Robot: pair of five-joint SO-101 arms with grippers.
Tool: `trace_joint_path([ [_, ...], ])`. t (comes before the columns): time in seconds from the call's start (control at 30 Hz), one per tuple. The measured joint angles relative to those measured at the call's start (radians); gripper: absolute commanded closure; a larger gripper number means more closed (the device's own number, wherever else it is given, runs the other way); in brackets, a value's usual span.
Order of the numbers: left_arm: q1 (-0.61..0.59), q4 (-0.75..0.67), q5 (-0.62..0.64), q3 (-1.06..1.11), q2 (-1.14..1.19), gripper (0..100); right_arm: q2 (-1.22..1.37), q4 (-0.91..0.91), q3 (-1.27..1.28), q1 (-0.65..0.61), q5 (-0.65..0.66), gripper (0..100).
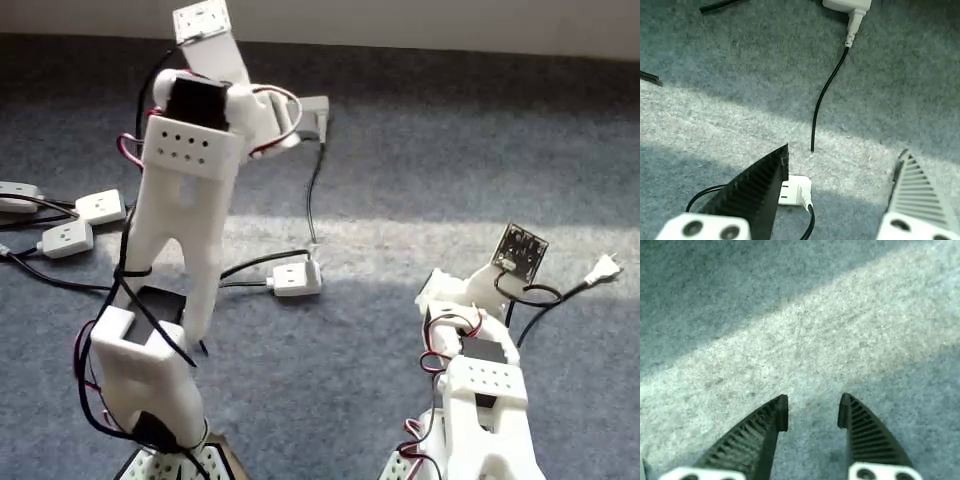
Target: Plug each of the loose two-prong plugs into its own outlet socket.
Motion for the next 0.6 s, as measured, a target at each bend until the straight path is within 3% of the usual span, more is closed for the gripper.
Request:
trace_joint_path([
  [0.1, -0.098, 0.003, 0.000, -0.032, 0.000, 66, 0.000, 0.000, 0.000, -0.072, 0.035, 80.0],
  [0.27, -0.362, 0.003, 0.000, -0.029, 0.000, 66, 0.000, 0.037, -0.040, -0.259, 0.172, 80.0],
  [0.43, -0.621, 0.003, 0.000, 0.091, 0.000, 66, 0.000, 0.158, -0.190, -0.413, 0.180, 80.0],
  [0.6, -0.807, 0.002, 0.000, 0.285, 0.000, 66, 0.000, 0.232, -0.292, -0.543, 0.169, 80.0],
])
